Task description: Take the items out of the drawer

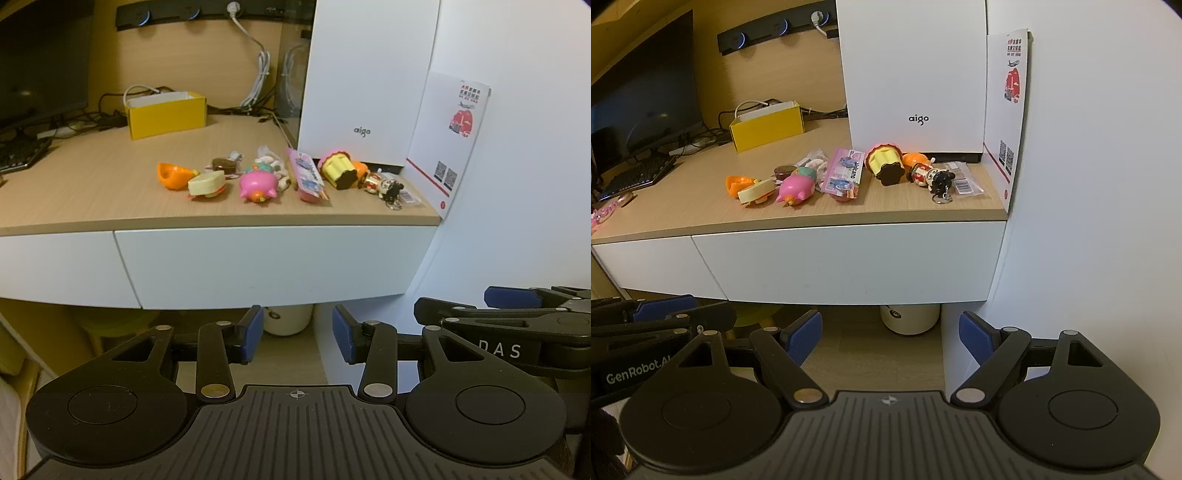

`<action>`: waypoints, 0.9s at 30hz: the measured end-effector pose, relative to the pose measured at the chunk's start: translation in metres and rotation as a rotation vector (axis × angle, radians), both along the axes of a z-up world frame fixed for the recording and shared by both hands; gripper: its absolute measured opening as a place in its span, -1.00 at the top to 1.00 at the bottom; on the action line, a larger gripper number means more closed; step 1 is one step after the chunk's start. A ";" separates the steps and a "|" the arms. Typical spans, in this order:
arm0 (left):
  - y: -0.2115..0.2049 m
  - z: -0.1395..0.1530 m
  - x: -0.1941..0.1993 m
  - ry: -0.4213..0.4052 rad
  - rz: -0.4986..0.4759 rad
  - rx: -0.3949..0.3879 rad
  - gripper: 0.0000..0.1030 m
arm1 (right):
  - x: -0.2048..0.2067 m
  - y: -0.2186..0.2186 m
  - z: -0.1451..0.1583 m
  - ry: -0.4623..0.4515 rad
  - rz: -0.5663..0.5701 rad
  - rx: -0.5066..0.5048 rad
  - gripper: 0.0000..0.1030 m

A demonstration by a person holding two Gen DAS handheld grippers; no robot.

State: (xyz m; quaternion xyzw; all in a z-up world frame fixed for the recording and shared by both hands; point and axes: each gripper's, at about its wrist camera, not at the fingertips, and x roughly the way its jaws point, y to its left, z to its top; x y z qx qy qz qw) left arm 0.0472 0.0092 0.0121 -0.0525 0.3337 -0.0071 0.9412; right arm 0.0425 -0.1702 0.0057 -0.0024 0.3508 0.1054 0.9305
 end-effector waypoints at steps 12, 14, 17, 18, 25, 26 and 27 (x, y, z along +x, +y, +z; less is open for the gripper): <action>0.000 0.000 0.000 0.001 0.002 0.002 0.11 | 0.002 0.000 -0.001 0.002 0.009 -0.001 -0.59; 0.001 0.000 0.000 0.001 0.003 0.003 0.11 | 0.002 0.000 0.000 0.002 0.008 -0.001 -0.59; 0.001 0.000 0.000 0.002 0.004 0.004 0.12 | 0.002 -0.001 -0.001 0.002 0.010 -0.001 -0.59; 0.001 0.000 0.001 0.003 0.005 0.004 0.14 | 0.002 0.000 0.000 0.002 0.009 -0.001 -0.59; 0.002 -0.001 0.001 0.005 0.008 0.007 0.18 | 0.002 0.000 0.000 0.003 0.009 -0.001 -0.59; 0.001 -0.001 0.001 0.005 0.009 0.007 0.18 | 0.002 0.000 0.000 0.003 0.008 -0.001 -0.59; 0.000 -0.001 0.001 0.005 0.009 0.007 0.18 | 0.002 0.000 -0.001 0.003 0.008 -0.001 -0.59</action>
